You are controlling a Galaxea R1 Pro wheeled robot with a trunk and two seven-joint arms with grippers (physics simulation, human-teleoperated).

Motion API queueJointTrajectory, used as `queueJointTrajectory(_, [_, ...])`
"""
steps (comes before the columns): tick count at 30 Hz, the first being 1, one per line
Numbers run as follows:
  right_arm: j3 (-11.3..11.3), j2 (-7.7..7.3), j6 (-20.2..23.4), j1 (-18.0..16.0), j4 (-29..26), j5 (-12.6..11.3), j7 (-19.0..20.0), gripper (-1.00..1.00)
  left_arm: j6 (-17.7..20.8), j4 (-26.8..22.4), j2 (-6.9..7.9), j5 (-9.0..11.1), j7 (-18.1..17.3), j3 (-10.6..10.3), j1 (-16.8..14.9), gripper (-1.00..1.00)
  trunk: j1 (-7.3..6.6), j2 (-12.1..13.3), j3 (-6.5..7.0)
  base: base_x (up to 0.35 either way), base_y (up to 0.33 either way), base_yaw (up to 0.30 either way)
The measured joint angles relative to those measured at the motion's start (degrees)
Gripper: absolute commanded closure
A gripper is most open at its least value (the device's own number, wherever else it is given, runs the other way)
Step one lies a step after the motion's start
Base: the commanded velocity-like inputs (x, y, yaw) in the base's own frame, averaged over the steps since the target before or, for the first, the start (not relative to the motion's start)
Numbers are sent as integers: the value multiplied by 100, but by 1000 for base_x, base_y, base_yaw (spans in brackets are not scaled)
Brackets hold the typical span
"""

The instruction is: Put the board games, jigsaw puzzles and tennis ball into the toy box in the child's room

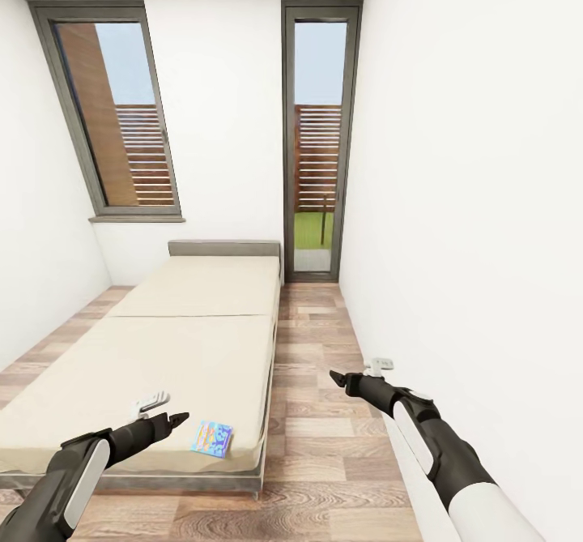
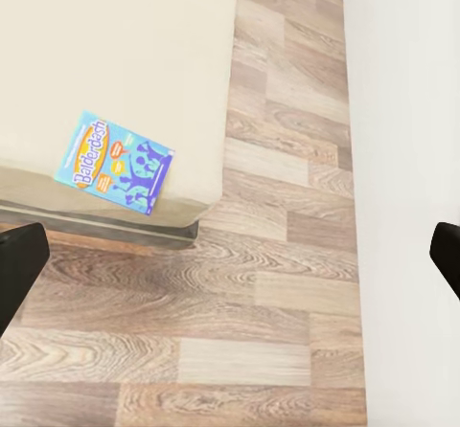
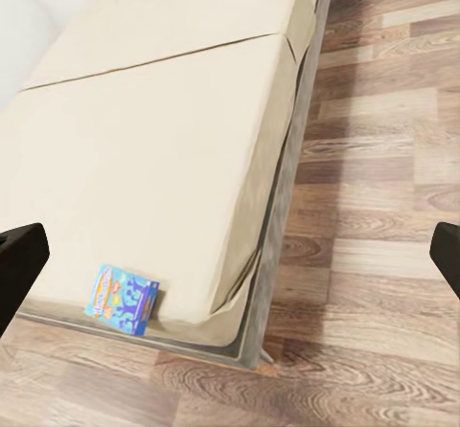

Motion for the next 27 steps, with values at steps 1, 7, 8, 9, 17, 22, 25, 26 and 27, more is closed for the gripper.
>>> queueJointTrajectory(1, [0,-3,0,0,0,0,-3,-100,2,0,0,1,0,1,0,-100,0,0,0,0,0,0])
queueJointTrajectory(7, [0,-6,-1,2,1,0,-11,-100,2,2,0,3,1,10,2,-100,65,-114,-48,0,0,0])
queueJointTrajectory(8, [-1,-1,-1,2,1,0,-12,-100,1,5,0,7,0,13,2,-100,86,-153,-64,0,0,0])
queueJointTrajectory(9, [-3,3,-2,3,-1,0,-12,-100,0,6,0,8,0,17,3,-100,108,-192,-81,0,0,0])
queueJointTrajectory(17, [-4,19,-5,3,-108,-4,-8,-100,-2,39,9,21,-5,56,3,-100,284,-512,-223,0,0,0])
queueJointTrajectory(22, [7,20,34,3,-380,-48,7,-100,-3,145,32,26,-8,134,3,-100,394,-714,-313,0,0,0])
queueJointTrajectory(25, [15,30,60,3,-585,-65,10,-100,2,240,47,64,-9,278,3,-100,460,-834,-367,0,0,0])
queueJointTrajectory(26, [17,33,68,3,-631,-68,11,-100,8,257,52,92,-9,330,3,-100,482,-875,-386,0,0,0])
queueJointTrajectory(27, [18,36,82,3,-675,-72,11,-100,16,271,56,130,-14,387,3,-100,504,-915,-404,0,0,0])
